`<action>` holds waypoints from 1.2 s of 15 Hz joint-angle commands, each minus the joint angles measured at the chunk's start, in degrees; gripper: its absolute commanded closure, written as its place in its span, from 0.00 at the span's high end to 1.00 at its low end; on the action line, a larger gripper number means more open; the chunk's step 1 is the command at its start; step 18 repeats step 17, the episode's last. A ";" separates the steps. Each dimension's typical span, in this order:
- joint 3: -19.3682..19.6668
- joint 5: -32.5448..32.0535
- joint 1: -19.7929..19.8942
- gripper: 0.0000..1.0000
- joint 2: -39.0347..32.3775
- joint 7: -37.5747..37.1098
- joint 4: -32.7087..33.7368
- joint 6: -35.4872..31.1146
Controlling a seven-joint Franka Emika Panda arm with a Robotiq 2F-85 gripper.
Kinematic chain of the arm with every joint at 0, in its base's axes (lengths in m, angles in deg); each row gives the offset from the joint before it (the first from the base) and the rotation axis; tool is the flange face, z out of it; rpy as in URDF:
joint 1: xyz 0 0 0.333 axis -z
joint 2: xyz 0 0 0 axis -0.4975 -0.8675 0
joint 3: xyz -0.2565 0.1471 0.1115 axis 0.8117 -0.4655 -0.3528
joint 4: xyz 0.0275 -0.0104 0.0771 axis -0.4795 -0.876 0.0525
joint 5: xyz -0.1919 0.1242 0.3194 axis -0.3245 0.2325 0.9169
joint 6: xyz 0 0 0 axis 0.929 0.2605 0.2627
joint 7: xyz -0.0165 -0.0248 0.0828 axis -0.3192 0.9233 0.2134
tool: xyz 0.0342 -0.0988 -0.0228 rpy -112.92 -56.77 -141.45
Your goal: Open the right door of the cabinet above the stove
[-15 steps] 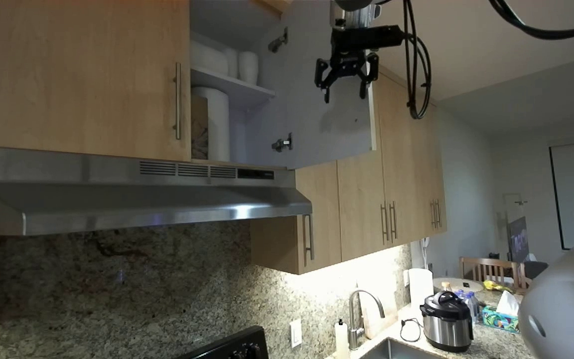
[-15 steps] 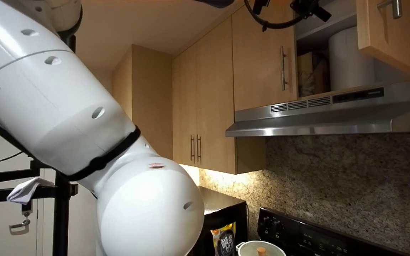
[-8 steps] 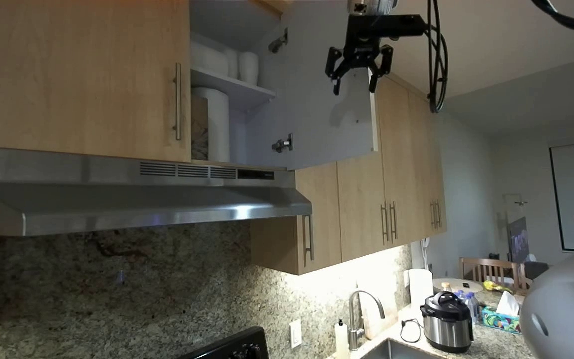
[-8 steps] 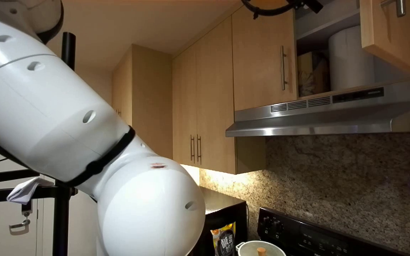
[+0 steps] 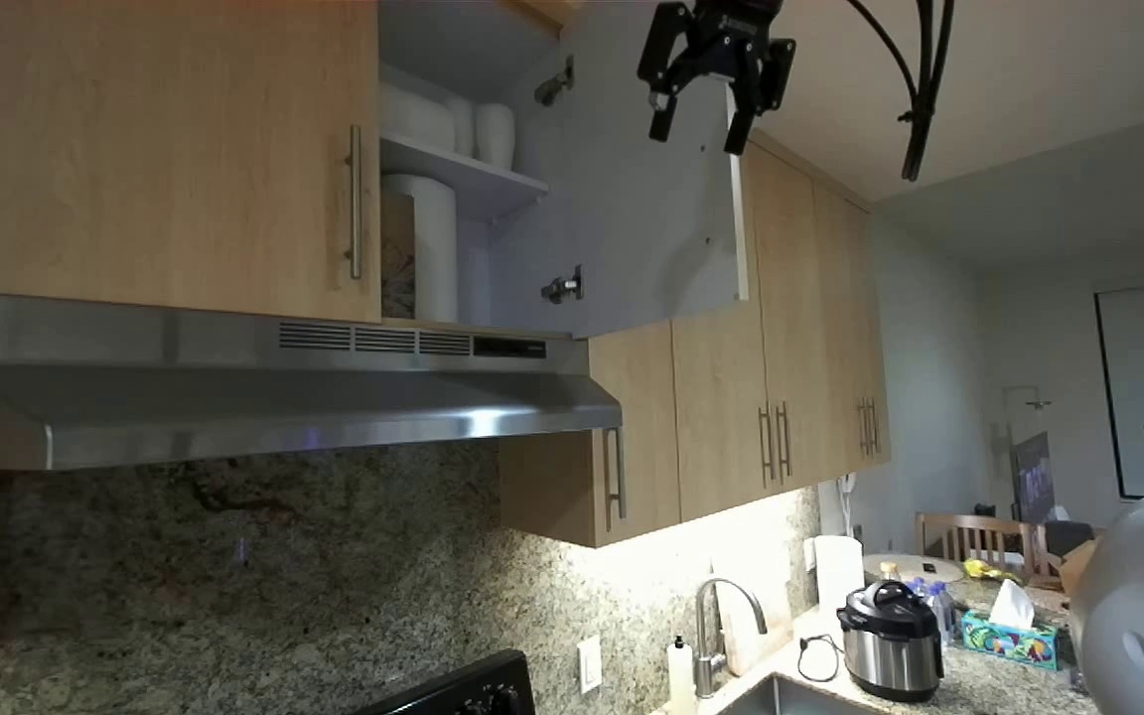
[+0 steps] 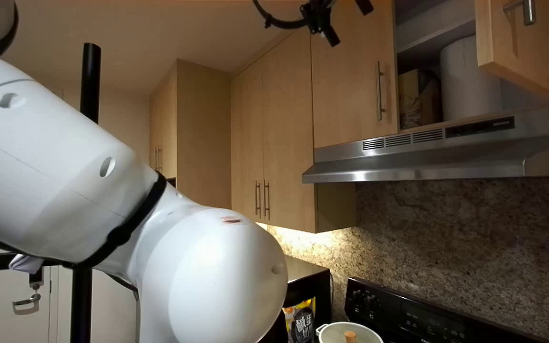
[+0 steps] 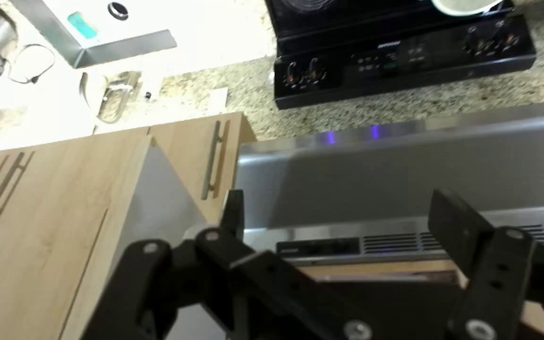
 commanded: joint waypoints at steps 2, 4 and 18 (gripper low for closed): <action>1.50 8.15 -3.83 1.00 0.98 4.24 -2.96 5.39; 2.60 10.98 -4.79 1.00 1.16 5.88 -5.31 7.23; 4.09 14.86 -3.41 1.00 -0.81 10.18 -17.99 8.97</action>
